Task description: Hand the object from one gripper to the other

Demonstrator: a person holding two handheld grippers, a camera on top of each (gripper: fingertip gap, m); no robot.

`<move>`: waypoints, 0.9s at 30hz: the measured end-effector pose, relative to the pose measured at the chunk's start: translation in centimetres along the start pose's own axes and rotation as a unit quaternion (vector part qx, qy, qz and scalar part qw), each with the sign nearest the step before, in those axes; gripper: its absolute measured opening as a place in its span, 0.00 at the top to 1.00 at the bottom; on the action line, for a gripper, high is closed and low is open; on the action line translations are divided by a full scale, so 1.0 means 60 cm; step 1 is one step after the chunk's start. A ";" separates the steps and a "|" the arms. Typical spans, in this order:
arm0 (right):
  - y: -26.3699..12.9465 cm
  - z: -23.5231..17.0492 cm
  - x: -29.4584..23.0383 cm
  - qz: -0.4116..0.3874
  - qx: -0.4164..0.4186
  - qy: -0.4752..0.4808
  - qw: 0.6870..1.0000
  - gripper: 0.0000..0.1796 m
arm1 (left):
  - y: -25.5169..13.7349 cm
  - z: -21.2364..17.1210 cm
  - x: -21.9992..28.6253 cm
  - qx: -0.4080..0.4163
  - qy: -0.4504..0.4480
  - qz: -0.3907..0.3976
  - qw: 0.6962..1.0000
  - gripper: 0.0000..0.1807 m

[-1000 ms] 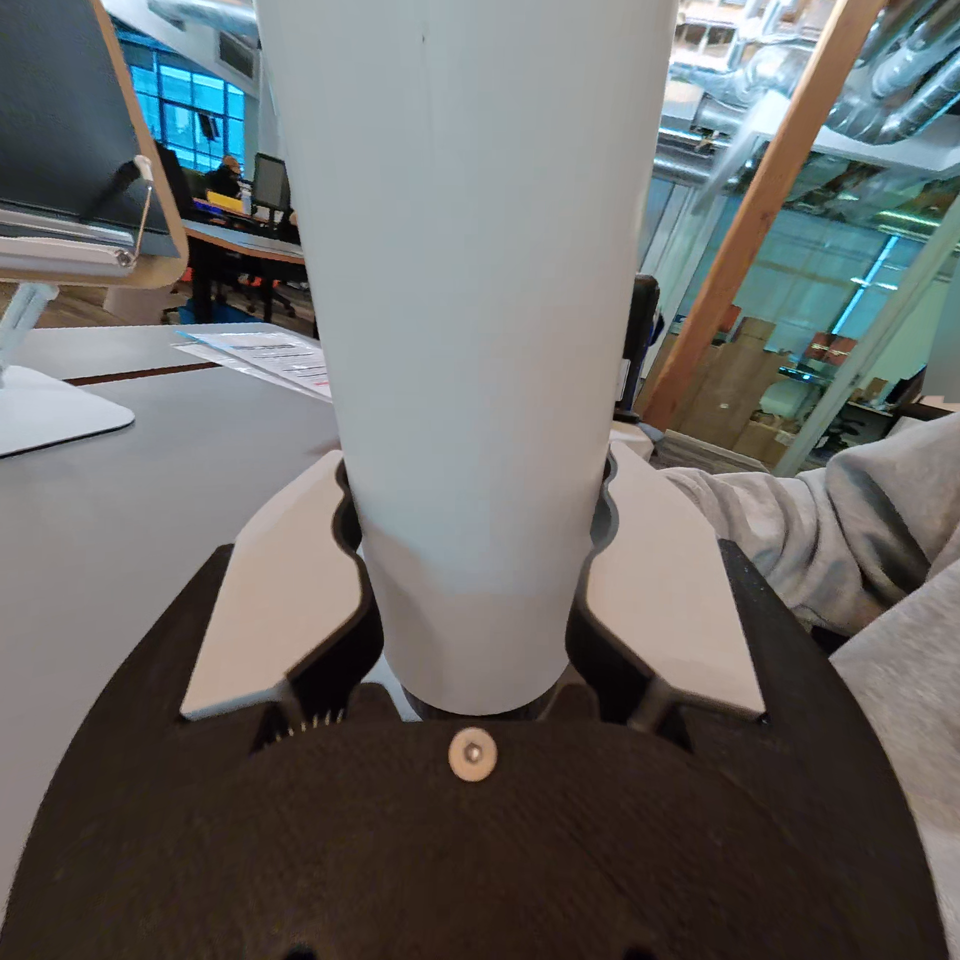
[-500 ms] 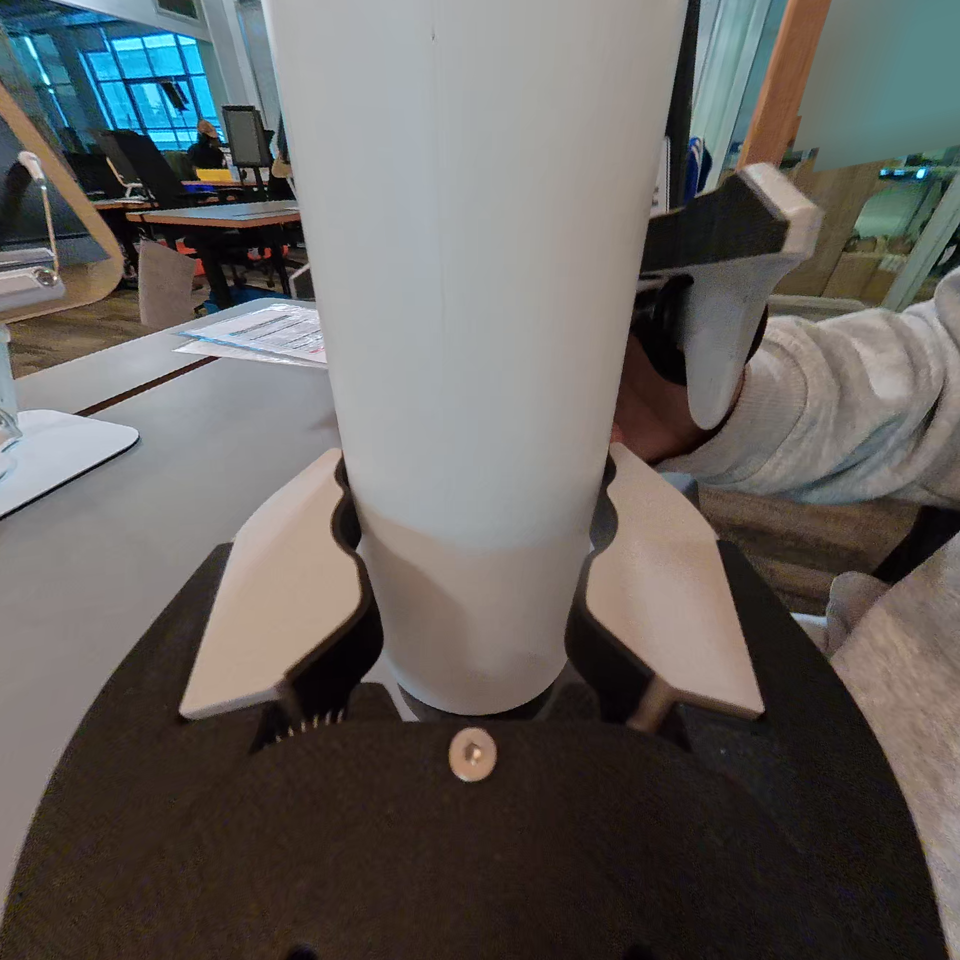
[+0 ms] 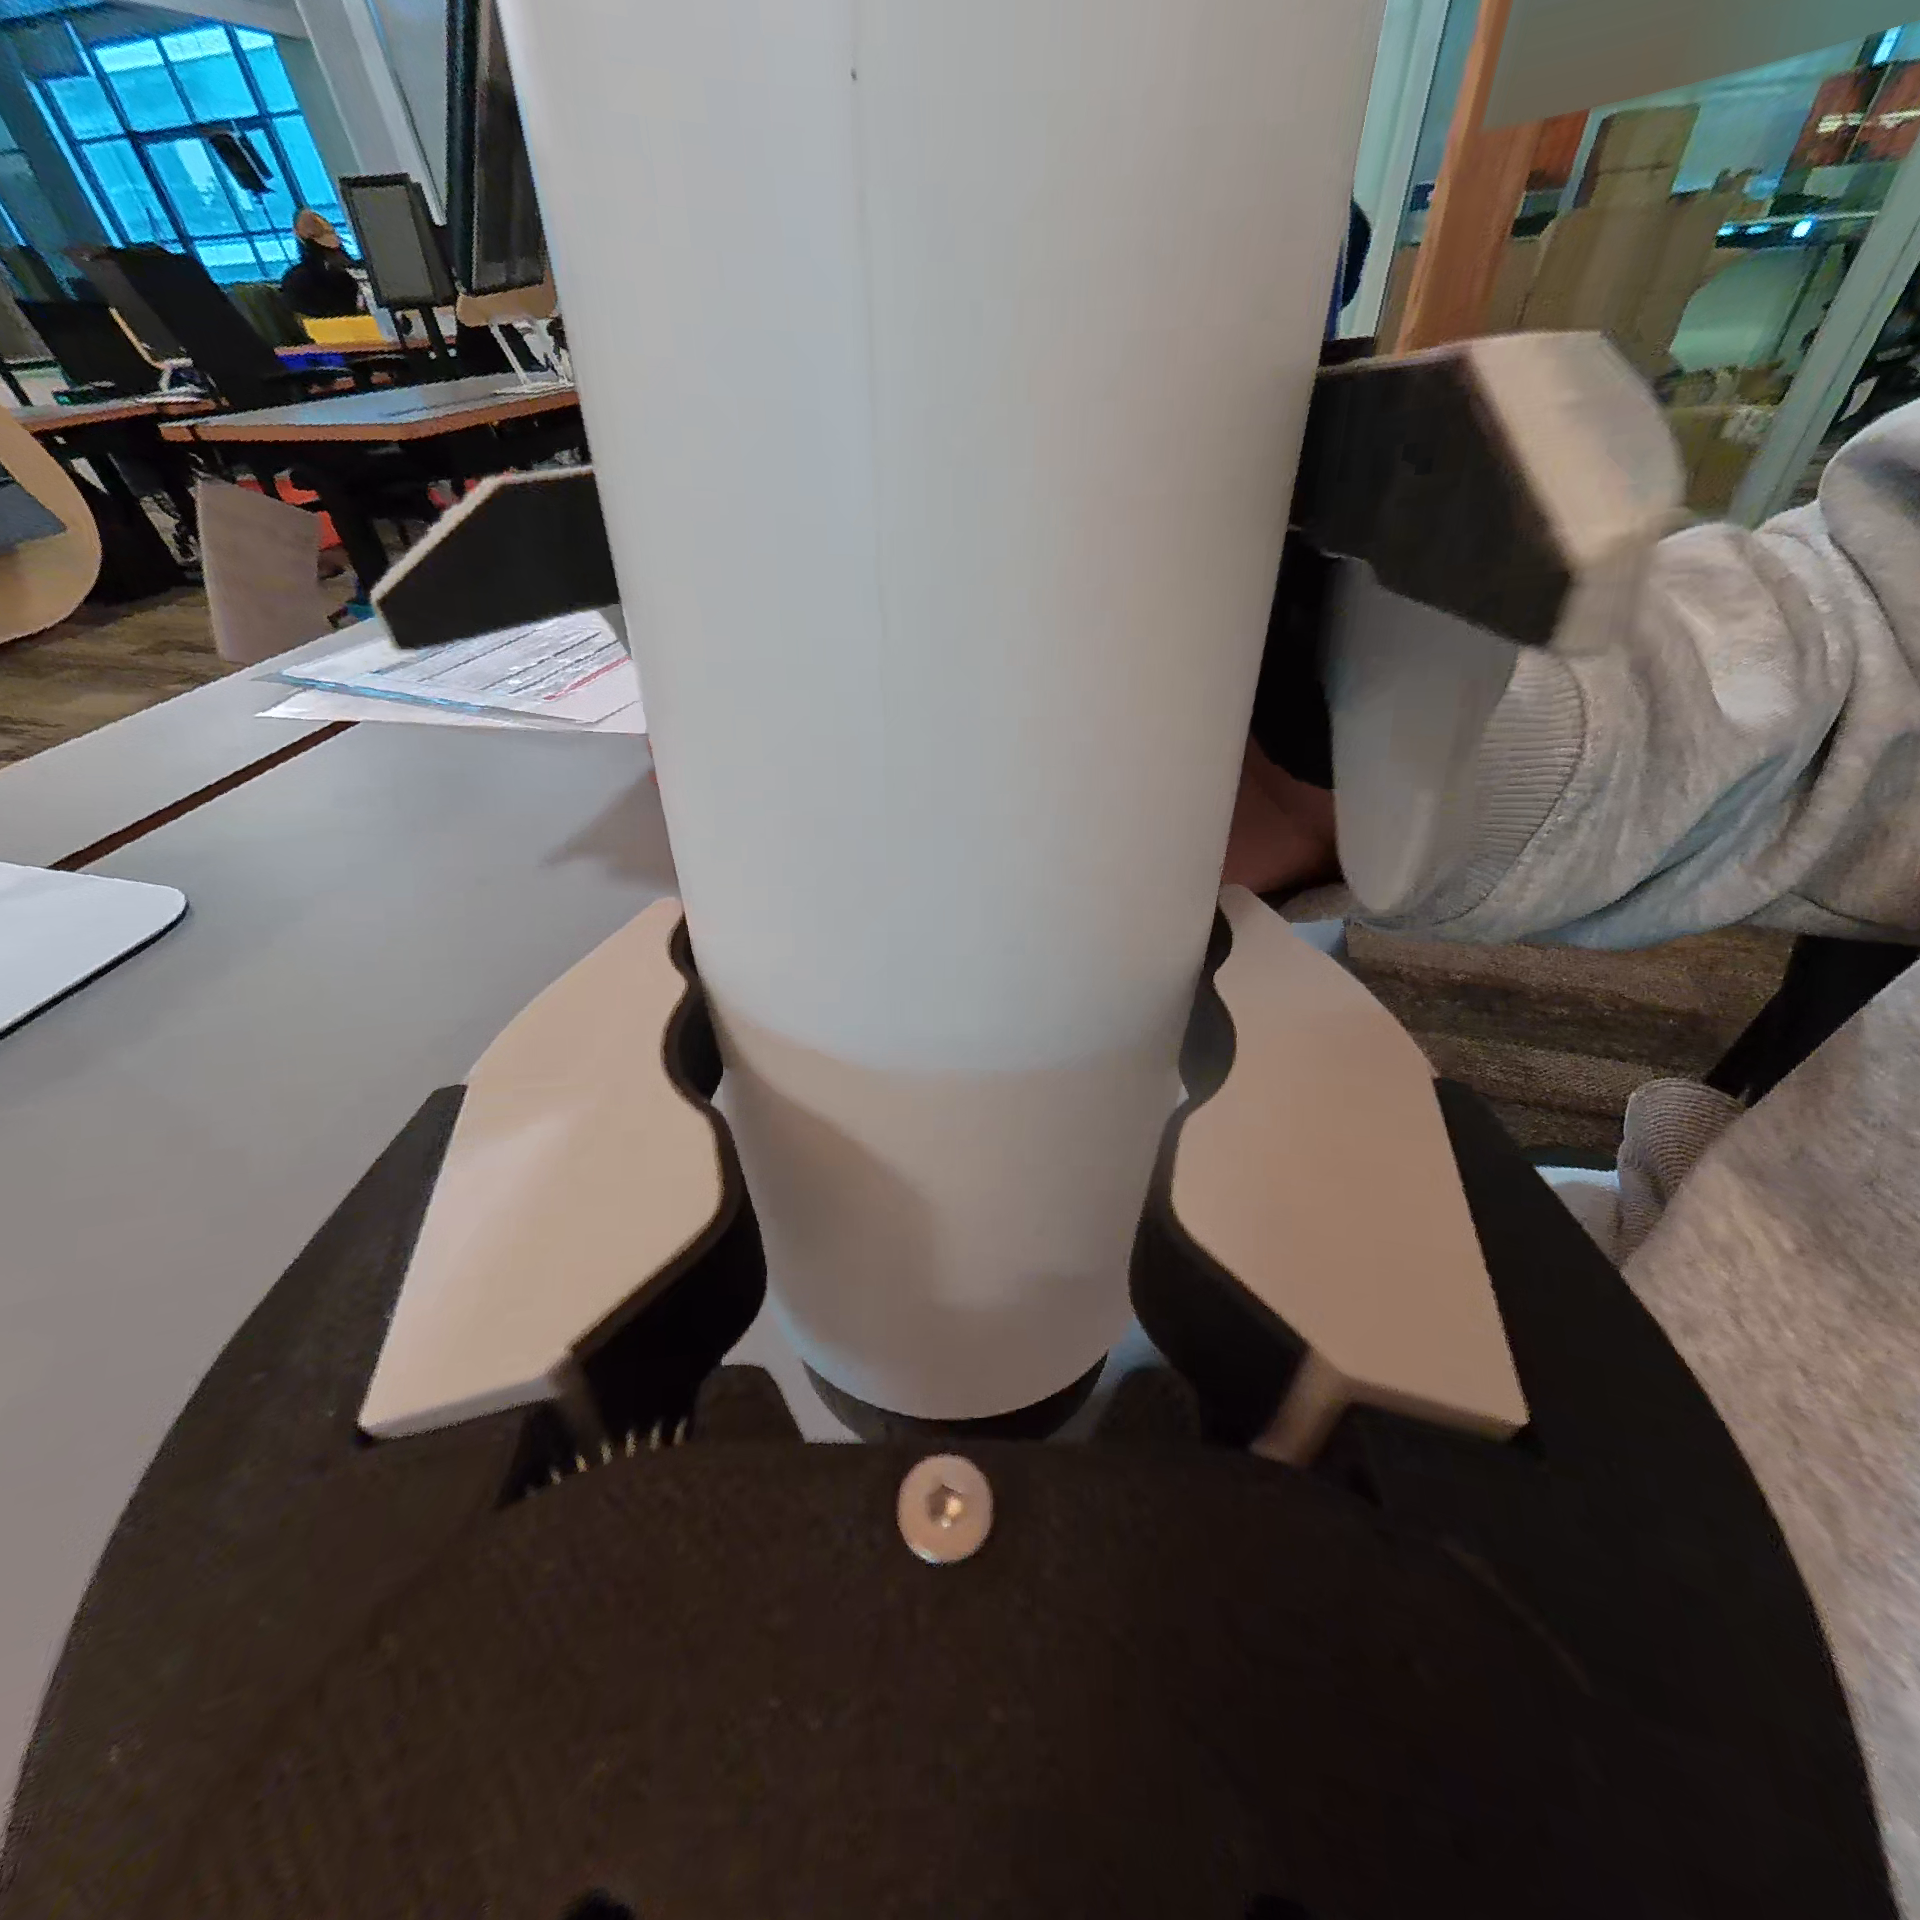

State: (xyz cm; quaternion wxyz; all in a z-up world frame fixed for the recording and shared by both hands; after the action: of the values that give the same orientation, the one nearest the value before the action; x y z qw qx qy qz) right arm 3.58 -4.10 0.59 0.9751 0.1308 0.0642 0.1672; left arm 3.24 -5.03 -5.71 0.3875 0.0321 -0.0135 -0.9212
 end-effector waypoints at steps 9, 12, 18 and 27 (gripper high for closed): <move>0.000 0.000 0.000 -0.002 -0.005 -0.008 1.000 0.41 | 0.000 0.000 0.003 0.007 0.000 0.001 1.000 0.49; 0.000 -0.001 0.000 -0.005 -0.008 -0.011 1.000 0.42 | 0.000 0.000 0.003 0.009 0.005 0.003 1.000 0.50; -0.008 0.013 0.015 -0.020 0.007 -0.002 1.000 0.42 | 0.002 -0.002 0.003 0.011 0.014 0.008 1.000 0.41; -0.072 0.136 0.082 -0.135 0.011 -0.066 0.989 0.41 | -0.009 0.018 -0.019 0.055 -0.014 0.045 0.997 0.39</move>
State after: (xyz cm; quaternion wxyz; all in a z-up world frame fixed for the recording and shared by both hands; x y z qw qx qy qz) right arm 10.90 -8.27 6.80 0.9893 0.1424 0.0190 0.0240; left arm 3.58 -3.81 -4.59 0.4264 0.0395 -0.0715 -0.9009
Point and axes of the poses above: each gripper's, where its closed fingertips meet, y out along the fingers, z out of its top, x = y × z across the jaws, the point moved 3 cm from there along -y, back along the fingers, and after that the axes turned 10 degrees about x, right-handed, at the moved point
